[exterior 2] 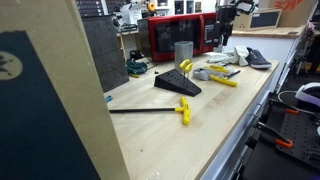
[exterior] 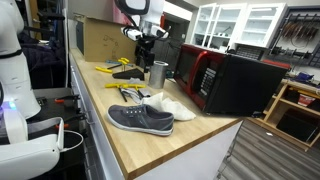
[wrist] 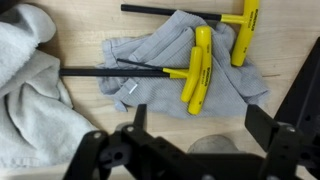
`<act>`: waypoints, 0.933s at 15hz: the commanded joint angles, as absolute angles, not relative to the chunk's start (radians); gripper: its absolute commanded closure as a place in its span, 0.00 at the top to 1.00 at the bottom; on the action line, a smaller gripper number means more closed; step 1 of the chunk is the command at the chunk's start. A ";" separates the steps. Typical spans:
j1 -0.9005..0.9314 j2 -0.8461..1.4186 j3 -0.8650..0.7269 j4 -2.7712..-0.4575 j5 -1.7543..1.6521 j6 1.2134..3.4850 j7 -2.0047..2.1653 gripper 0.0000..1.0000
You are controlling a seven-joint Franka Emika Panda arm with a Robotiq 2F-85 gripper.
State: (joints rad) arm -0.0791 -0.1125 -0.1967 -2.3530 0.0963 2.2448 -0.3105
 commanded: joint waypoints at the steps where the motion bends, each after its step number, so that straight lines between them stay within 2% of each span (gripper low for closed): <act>1: -0.094 -0.057 -0.180 -2.358 0.093 2.307 -0.311 1.00; 12: -0.107 0.101 -0.137 -2.348 0.182 2.366 -0.338 1.00; 13: -0.109 0.111 -0.132 -2.347 0.185 2.374 -0.340 0.75; 14: -0.111 0.115 -0.128 -2.349 0.184 2.381 -0.340 0.74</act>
State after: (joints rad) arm -0.0894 0.0946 -0.1516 -2.3546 0.1577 2.3524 -0.3106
